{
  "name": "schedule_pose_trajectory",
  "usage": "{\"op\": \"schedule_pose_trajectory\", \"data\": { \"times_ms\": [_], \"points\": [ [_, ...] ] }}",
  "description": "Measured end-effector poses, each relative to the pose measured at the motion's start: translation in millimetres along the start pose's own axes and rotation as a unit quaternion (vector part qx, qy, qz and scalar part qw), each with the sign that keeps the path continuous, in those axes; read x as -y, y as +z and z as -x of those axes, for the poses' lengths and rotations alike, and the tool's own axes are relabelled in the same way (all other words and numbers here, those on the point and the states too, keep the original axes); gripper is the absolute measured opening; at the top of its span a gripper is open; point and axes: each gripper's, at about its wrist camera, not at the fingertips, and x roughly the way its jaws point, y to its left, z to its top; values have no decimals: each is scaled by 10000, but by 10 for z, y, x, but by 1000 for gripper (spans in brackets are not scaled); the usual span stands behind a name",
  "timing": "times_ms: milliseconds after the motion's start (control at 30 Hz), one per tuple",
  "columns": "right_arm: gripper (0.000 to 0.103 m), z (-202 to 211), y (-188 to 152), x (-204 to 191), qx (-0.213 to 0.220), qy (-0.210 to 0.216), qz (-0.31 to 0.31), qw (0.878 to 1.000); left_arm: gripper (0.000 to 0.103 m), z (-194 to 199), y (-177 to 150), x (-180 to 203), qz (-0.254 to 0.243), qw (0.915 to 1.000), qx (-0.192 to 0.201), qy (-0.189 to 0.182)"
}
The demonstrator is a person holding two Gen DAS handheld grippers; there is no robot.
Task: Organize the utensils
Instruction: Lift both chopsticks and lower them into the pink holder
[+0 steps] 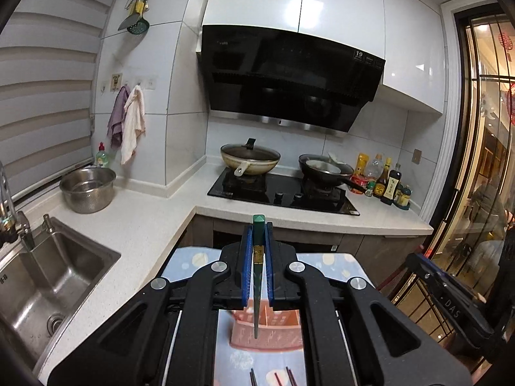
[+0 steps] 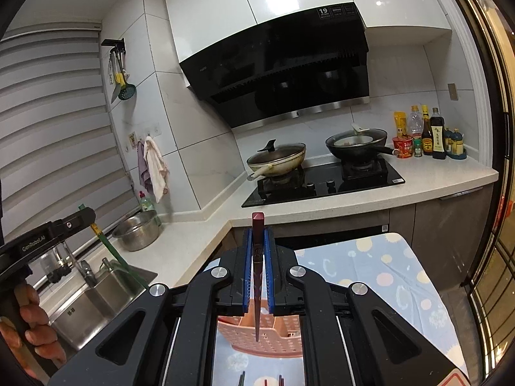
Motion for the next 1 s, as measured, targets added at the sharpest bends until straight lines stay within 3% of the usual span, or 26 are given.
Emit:
{"op": "schedule_pose_trajectory", "data": {
  "times_ms": [133,400,733,767,867,1000],
  "points": [
    [7,-232,50,3,-12,-14,-42,10000,7,-221,61,16,-60,10000,29,10],
    [7,-714,-168,34,-468,-145,-26,9988,7,-703,-180,-66,-43,9991,-408,93],
    [7,-961,-445,81,-859,-327,13,9958,8,-923,-412,-193,73,9971,-745,131],
    [11,-955,-456,85,-837,-349,-12,9959,11,-926,-425,-201,101,9969,-758,160],
    [28,-909,-468,87,-761,-444,-37,9961,57,-905,-444,-225,165,9967,-733,316],
    [30,-811,-451,113,-701,-476,-50,9964,59,-832,-464,-252,200,9966,-726,349]
  ]
}}
